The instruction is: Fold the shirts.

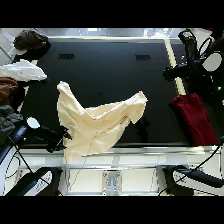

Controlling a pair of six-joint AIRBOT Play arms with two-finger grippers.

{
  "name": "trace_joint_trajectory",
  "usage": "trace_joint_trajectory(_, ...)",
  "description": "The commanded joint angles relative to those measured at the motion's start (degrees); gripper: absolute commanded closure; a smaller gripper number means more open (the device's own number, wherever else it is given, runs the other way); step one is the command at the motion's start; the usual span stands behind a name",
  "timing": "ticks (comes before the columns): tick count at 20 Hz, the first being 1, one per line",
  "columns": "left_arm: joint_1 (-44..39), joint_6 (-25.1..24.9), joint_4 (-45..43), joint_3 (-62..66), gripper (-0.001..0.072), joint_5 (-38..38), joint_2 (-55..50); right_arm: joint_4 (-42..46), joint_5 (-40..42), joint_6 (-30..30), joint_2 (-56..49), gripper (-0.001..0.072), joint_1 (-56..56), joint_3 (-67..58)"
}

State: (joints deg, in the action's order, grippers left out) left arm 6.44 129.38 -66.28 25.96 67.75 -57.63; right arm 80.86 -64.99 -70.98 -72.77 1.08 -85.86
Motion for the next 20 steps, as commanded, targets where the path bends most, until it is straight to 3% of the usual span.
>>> trace_joint_trajectory(1, -0.28, 0.7, 0.55, -0.57, 0.0243, -2.45, -1.84, -0.04, -0.04, -0.02, -0.02, 0.0277, 0.0, -0.07)
trace_joint_trajectory(4, -0.31, 0.68, 0.72, -0.57, 0.0244, -2.43, -3.69, -0.09, -0.13, -0.04, -0.02, 0.0277, 0.02, -0.07)
trace_joint_trajectory(5, -0.46, 0.11, 0.87, -0.55, 0.0401, -2.45, -3.89, -0.07, -0.13, -0.04, -0.02, 0.0277, 0.02, -0.07)
trace_joint_trajectory(6, -0.68, -0.9, 0.85, -0.55, 0.0704, -2.45, -3.82, -0.07, -0.13, -0.04, -0.02, 0.0277, 0.02, -0.07)
trace_joint_trajectory(12, -0.61, -6.69, 1.97, 0.61, 0.0694, -2.38, -0.02, 0.09, -0.33, 0.0, -0.02, 0.0277, 0.02, -0.07)
trace_joint_trajectory(20, -0.61, -7.13, 3.21, 1.38, 0.0694, -0.79, 13.35, 0.17, -7.87, 0.28, -3.21, 0.0275, 0.0, 5.33)
